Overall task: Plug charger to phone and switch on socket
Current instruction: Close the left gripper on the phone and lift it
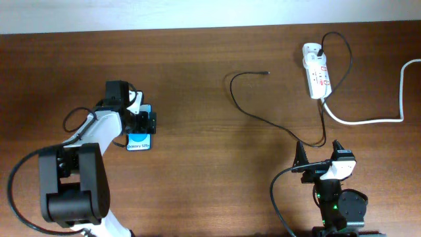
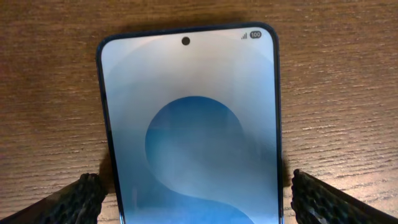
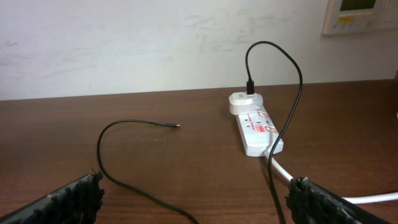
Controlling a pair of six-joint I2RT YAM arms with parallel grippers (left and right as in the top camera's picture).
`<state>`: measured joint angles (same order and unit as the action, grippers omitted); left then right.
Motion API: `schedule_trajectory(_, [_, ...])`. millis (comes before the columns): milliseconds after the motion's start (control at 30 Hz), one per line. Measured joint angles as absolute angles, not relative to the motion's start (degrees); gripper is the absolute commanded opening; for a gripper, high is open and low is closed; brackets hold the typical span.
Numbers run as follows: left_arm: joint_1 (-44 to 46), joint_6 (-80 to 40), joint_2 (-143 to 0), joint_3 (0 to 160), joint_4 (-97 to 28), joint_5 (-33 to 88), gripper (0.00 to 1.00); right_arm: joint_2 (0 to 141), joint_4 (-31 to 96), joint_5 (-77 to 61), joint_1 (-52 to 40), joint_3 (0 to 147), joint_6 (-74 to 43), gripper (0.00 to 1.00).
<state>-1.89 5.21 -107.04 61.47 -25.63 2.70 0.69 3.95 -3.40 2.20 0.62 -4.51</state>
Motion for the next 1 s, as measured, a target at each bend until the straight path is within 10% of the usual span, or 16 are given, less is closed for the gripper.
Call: schedule_trajectory(1000, [-1.7,6.9,-109.2,64.7,-31.4,1.3,0.99,0.7,3.9,-3.4,2.2,0.6,-4.5,0.98])
